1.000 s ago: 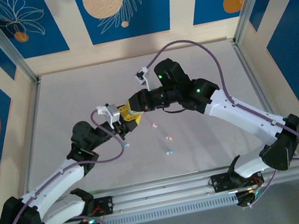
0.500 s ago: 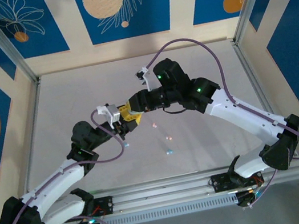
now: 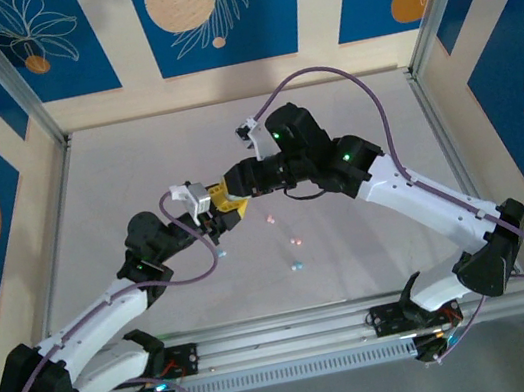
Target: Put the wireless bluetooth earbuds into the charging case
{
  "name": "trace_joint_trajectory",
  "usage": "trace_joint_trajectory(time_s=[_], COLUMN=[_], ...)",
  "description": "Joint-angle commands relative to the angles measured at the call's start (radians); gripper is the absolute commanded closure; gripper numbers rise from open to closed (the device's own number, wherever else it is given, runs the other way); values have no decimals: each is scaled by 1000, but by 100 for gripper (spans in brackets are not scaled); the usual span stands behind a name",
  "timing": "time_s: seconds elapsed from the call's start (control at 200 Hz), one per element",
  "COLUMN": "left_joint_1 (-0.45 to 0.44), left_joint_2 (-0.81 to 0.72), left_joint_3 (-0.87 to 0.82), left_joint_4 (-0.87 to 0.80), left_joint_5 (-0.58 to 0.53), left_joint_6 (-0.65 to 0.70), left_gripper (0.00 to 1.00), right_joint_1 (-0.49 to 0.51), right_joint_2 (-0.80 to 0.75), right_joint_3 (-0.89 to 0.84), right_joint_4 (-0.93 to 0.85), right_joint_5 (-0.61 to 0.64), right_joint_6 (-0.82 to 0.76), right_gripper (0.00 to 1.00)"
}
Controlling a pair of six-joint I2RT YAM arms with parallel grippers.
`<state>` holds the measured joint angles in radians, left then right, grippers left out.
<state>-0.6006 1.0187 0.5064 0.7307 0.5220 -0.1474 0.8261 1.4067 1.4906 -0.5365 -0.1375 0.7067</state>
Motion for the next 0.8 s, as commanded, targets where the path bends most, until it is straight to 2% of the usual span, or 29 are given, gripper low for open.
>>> trace_joint_trajectory(time_s=[0.0, 0.795], left_joint_1=[-13, -13], left_joint_2=[-12, -19], left_joint_3=[31, 18], left_joint_4=[61, 59], left_joint_5=[12, 6], left_joint_6=[4, 3], left_gripper=[70, 70], right_joint_1=[7, 12], right_joint_2=[14, -13], right_joint_3=[27, 56], right_joint_4=[-42, -22], right_joint_5=[30, 68], right_joint_6=[-16, -6], right_gripper=[73, 62])
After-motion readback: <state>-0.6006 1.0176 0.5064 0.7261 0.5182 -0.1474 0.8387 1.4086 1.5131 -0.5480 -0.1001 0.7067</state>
